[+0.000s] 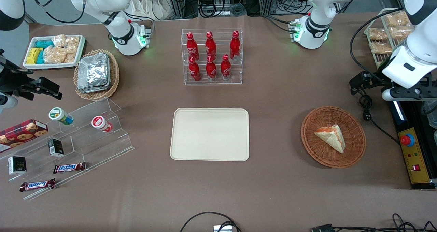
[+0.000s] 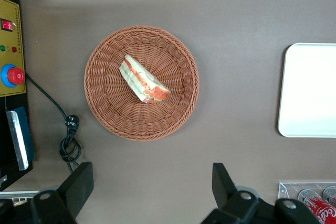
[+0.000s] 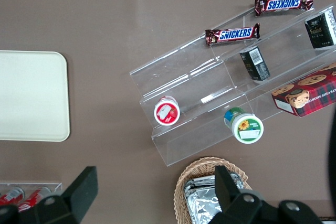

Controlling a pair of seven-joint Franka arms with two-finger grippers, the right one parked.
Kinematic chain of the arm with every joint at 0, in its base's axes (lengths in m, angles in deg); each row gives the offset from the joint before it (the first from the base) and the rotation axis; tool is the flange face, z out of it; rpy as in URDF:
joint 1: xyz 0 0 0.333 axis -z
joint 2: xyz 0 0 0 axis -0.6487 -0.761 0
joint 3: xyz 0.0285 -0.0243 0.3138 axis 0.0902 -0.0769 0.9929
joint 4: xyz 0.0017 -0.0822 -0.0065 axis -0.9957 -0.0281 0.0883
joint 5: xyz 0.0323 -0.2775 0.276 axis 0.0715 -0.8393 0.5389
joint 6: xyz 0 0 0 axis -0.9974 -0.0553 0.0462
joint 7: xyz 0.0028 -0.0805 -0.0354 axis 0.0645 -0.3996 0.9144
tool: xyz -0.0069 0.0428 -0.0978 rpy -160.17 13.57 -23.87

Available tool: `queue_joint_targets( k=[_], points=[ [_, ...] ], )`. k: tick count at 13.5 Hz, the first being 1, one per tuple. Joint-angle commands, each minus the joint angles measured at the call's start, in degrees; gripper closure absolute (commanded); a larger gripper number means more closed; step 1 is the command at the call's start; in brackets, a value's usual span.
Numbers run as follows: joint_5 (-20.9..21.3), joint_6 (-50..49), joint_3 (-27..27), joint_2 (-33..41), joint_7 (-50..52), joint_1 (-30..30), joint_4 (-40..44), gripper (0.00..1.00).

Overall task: Place sandwich from basket to tray
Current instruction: 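Move the left gripper down over the sandwich in the wicker basket, then close the left gripper on the wrapped sandwich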

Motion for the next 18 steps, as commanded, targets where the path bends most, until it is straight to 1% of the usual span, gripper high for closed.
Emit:
queue_joint_targets(
  k=[1,4,7,8,9,10,11,13,14,16,18],
  points=[
    [1.1,0.7,-0.9,1.1,0.3,-0.4,-1.1,0.0],
    [1.2,1.9,-0.7,1.2,0.1,-0.3,-1.5,0.0],
    [1.2,6.9,-0.5,0.5,0.8,-0.4,-6.7,0.0],
    [1.1,10.6,-0.5,-0.7,3.0,-0.3,-10.1,0.0],
    [1.2,16.1,-0.2,-1.9,7.8,-0.4,-14.1,0.0],
    [1.2,22.4,1.4,-3.8,12.6,-0.4,-17.8,0.01],
    [1.2,27.4,2.1,-5.9,17.2,-0.3,-20.0,0.01],
    [1.2,30.9,2.3,-11.8,28.6,-0.3,-20.1,0.01],
    [1.2,32.1,2.3,-14.4,32.2,-0.3,-19.5,0.01],
    [1.2,35.2,2.4,-18.9,35.2,-0.3,-18.9,0.01],
    [1.2,38.4,3.9,-21.4,35.7,0.3,-19.1,0.01]
  ],
)
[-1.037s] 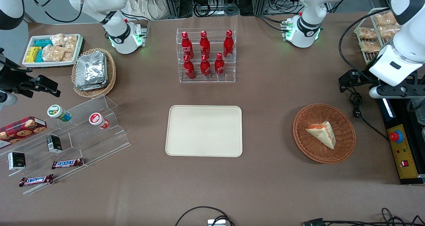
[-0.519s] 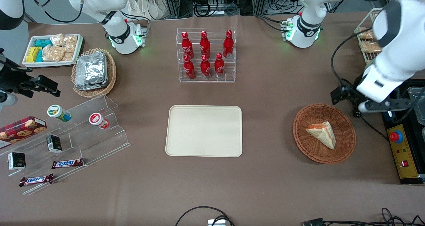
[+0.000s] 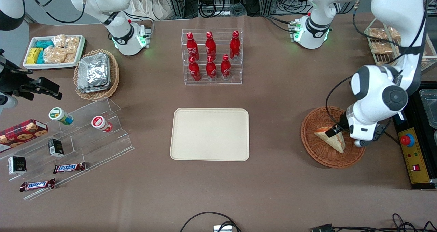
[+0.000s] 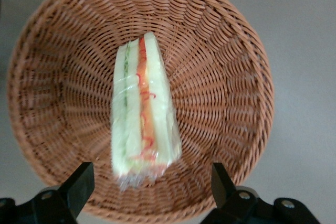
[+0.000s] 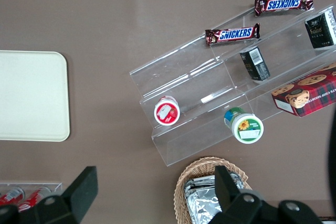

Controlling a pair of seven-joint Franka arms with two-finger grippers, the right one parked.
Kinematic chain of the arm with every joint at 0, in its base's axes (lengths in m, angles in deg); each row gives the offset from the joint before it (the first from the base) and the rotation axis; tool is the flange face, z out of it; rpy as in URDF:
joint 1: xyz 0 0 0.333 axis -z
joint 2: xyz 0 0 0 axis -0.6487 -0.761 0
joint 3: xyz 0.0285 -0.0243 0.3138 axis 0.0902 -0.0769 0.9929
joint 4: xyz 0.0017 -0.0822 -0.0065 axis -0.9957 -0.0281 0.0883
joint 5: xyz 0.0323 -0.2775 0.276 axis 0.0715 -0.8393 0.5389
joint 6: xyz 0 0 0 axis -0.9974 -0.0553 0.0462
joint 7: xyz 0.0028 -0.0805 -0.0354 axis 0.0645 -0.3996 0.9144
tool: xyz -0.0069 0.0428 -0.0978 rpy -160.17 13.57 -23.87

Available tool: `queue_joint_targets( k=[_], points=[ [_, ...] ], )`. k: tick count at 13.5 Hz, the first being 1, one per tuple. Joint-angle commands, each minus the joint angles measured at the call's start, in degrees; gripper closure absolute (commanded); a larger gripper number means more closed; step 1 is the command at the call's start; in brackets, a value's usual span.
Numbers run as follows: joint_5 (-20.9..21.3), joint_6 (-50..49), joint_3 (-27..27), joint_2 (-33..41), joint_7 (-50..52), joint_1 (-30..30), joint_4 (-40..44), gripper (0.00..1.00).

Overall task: Place sandwich from basket to tray
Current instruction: 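Close the left gripper on the wrapped sandwich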

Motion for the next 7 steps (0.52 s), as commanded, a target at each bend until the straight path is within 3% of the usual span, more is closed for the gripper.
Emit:
queue_joint_targets(
  k=[1,3,4,5,6,7],
  points=[
    [0.6,1.4,2.1,-3.1,2.0,1.2,1.6,0.01],
    [0.6,2.4,2.7,-4.3,2.1,1.6,1.6,0.01],
    [0.6,2.6,2.7,-4.6,2.9,1.6,1.6,0.06],
    [0.6,2.5,2.7,-4.7,4.1,1.6,1.6,0.25],
    [0.6,2.3,2.7,-4.7,4.3,1.7,1.6,0.68],
    [0.7,2.0,2.8,-4.7,4.1,2.1,1.7,1.0]
  ],
)
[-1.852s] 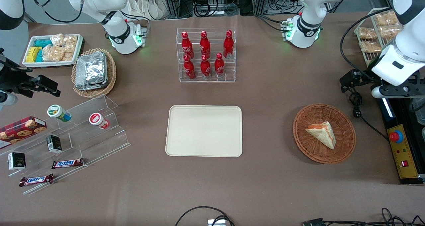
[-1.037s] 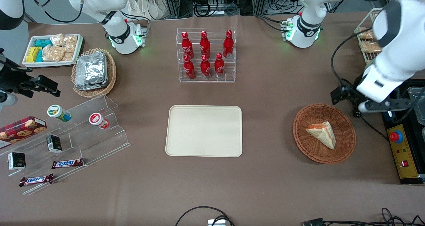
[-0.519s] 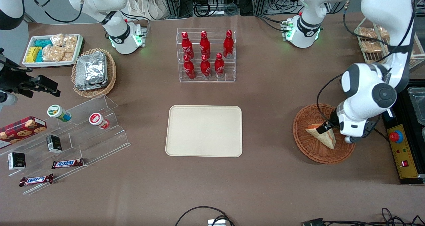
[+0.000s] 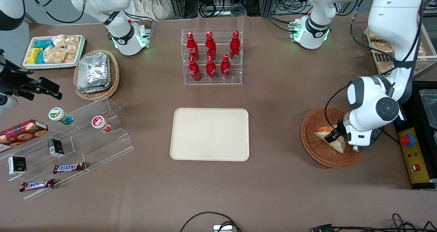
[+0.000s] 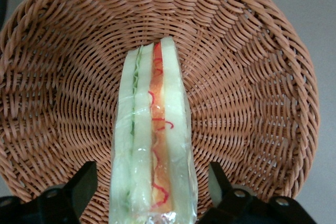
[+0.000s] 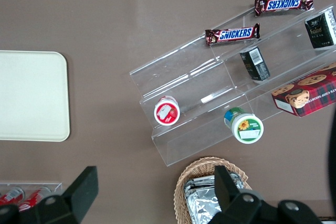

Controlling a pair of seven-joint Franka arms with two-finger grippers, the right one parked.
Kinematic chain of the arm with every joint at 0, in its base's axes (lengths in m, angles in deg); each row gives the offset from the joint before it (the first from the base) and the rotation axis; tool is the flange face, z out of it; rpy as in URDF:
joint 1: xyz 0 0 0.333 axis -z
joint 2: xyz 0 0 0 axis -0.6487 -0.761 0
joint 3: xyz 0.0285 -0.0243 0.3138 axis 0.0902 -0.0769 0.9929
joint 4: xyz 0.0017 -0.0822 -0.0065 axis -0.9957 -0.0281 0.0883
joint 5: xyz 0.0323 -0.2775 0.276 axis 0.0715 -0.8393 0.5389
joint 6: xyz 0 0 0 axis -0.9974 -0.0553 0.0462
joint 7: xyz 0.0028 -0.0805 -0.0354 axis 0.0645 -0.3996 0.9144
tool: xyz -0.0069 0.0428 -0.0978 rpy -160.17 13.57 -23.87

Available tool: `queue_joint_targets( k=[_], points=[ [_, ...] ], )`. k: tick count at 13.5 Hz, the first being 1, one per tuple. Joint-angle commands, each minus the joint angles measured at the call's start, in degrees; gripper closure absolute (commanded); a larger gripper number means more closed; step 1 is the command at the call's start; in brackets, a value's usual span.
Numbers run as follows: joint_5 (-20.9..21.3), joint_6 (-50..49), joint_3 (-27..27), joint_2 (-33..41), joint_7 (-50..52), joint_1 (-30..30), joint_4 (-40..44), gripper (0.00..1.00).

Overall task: Place sandwich from basket to tray
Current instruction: 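Close the left gripper on the wrapped sandwich, then lift the sandwich and carry it with the left gripper toward the tray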

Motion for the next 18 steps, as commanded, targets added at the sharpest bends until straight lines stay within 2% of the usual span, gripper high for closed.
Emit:
queue_joint_targets(
  k=[1,3,5,9,12,14,18],
  points=[
    [1.0,-0.5,0.9,-0.2,0.9,1.5,1.2,1.0],
    [5.1,-3.5,0.9,1.8,-0.5,1.5,2.3,1.0],
    [7.7,-12.0,0.9,4.2,-4.8,1.5,6.6,1.0],
    [7.2,-29.4,-0.7,8.5,-22.2,2.1,20.4,1.0],
    [6.7,-39.9,-7.4,8.9,-27.5,4.1,31.2,1.0],
    [7.0,-43.5,-13.8,10.1,-28.1,5.1,32.7,1.0],
    [6.6,-42.5,-21.5,8.2,-24.2,9.3,33.7,1.0]
  ],
)
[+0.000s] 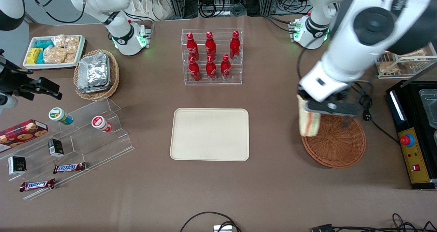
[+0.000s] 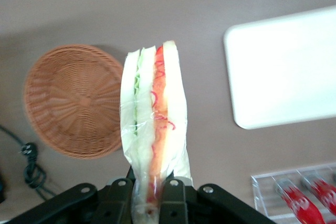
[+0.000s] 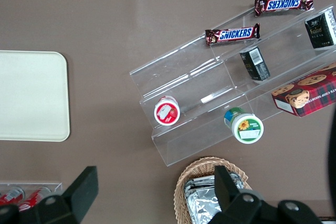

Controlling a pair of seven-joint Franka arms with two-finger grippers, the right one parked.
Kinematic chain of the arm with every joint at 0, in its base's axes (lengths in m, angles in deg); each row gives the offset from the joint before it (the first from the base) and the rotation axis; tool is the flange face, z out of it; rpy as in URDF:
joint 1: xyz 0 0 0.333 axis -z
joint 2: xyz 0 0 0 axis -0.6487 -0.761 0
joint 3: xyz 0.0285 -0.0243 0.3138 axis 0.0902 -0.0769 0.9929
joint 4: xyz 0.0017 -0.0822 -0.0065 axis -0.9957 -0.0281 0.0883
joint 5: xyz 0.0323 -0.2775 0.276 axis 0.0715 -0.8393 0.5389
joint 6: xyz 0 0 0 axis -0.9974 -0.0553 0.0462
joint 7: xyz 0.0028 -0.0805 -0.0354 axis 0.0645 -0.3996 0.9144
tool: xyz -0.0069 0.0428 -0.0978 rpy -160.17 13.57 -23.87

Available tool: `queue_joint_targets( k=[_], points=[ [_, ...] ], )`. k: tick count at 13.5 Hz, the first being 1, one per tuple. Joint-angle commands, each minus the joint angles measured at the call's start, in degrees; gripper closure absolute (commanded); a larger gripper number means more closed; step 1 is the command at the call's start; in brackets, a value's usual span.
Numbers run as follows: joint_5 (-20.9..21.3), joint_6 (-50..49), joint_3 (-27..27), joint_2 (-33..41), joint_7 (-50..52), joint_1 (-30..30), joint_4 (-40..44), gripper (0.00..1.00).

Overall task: Place sandwich from basket to tray
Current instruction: 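Lift the sandwich and carry it with the left gripper toward the tray, then lower the sandwich onto the cream tray and open the left gripper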

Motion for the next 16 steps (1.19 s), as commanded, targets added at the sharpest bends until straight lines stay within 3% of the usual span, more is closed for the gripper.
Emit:
queue_joint_targets(
  k=[1,3,6,11,16],
  points=[
    [0.5,0.8,-4.3,-3.8,4.6,2.2,1.7,1.0],
    [1.5,5.6,-6.0,-8.2,7.6,4.8,1.3,1.0],
    [11.9,10.7,-7.0,-17.5,19.0,10.7,1.8,1.0],
    [21.9,25.2,-6.8,-29.9,28.6,12.4,1.8,1.0],
    [23.9,30.2,-3.1,-34.4,31.4,14.5,1.8,1.0]
  ],
)
